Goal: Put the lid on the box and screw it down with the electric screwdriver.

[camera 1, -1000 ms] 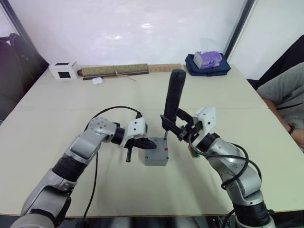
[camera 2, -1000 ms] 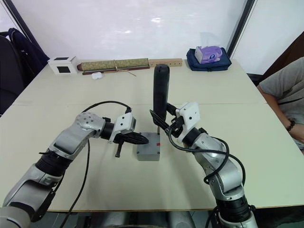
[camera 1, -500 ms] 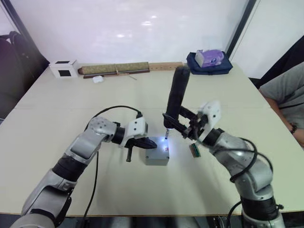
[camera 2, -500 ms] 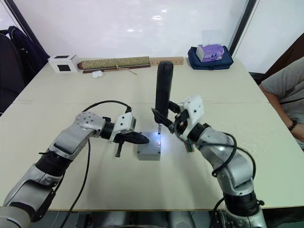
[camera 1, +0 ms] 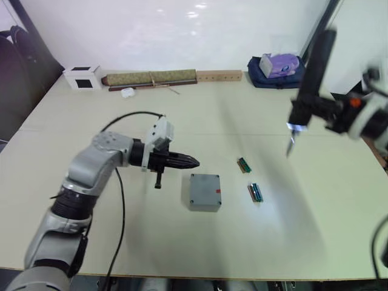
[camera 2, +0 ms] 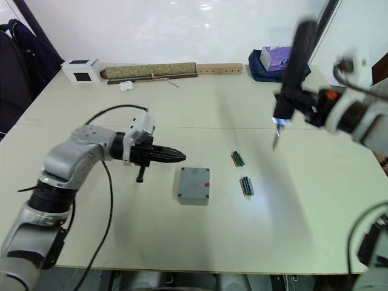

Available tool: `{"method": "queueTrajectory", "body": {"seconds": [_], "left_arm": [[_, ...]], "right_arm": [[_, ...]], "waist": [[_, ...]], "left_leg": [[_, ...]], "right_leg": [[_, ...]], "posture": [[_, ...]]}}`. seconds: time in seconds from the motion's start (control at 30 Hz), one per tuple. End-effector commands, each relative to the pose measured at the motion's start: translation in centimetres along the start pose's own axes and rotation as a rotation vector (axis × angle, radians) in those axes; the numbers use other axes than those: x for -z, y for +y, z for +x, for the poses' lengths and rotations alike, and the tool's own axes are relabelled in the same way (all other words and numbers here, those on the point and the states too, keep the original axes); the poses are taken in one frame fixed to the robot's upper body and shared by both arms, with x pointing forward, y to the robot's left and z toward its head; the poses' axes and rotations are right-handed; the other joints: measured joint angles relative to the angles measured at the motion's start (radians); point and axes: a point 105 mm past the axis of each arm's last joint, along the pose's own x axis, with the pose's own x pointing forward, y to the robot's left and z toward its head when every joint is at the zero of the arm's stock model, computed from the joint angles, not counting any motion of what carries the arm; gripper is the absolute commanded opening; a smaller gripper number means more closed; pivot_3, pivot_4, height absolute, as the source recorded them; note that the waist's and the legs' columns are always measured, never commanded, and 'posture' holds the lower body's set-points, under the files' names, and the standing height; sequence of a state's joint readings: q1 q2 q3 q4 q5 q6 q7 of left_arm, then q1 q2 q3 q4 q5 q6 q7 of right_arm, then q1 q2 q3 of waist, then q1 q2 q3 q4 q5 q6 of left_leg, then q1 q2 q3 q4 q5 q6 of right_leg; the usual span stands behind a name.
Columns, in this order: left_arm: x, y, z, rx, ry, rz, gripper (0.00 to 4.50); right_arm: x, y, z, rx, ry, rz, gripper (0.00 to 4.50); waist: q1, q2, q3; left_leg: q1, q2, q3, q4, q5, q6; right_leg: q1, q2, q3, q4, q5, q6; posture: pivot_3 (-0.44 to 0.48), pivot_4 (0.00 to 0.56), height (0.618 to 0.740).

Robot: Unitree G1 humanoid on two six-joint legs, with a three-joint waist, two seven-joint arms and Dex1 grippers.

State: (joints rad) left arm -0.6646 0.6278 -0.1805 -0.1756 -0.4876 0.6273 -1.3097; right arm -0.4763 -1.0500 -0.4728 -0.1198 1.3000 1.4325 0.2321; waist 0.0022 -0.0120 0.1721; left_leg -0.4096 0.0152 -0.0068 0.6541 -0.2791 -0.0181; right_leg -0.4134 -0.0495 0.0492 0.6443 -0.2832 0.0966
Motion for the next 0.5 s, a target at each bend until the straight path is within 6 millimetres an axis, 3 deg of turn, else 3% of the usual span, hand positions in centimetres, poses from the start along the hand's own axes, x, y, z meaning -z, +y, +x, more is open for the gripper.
{"method": "queueTrajectory", "body": {"seconds": [0.03,0.2,0.5], "left_arm": [[-0.8,-1.6,0.9,0.086,-0.010,0.042,0.00],[0.2,-2.2,1.4,0.096,0.032,0.050,0.00],[1.5,-2.4,2.3,0.048,0.043,0.050,0.00]], "right_arm": [[1.8,-1.2,-0.7,0.087,0.139,-0.014,1.85],[5.3,-2.7,-0.7,0.117,0.304,0.087,1.85],[7.8,-4.7,0.2,0.177,0.420,0.137,1.85]], "waist": [[-0.010,0.002,0.003],[-0.023,0.005,0.004],[-0.016,0.005,0.004]], "left_leg": [[0.000,0.000,0.001,0.000,0.000,0.000],[0.001,0.000,0.002,0.002,0.000,0.000],[0.000,0.000,0.002,0.004,0.000,0.000]], "right_leg": [[-0.001,0.000,0.001,0.001,0.000,0.000],[-0.002,0.005,0.003,0.004,0.001,0.001],[-0.002,0.005,0.003,0.004,0.001,0.001]], "posture": [[0.000,0.150,0.740],[0.000,0.150,0.740],[0.000,0.150,0.740]]}}
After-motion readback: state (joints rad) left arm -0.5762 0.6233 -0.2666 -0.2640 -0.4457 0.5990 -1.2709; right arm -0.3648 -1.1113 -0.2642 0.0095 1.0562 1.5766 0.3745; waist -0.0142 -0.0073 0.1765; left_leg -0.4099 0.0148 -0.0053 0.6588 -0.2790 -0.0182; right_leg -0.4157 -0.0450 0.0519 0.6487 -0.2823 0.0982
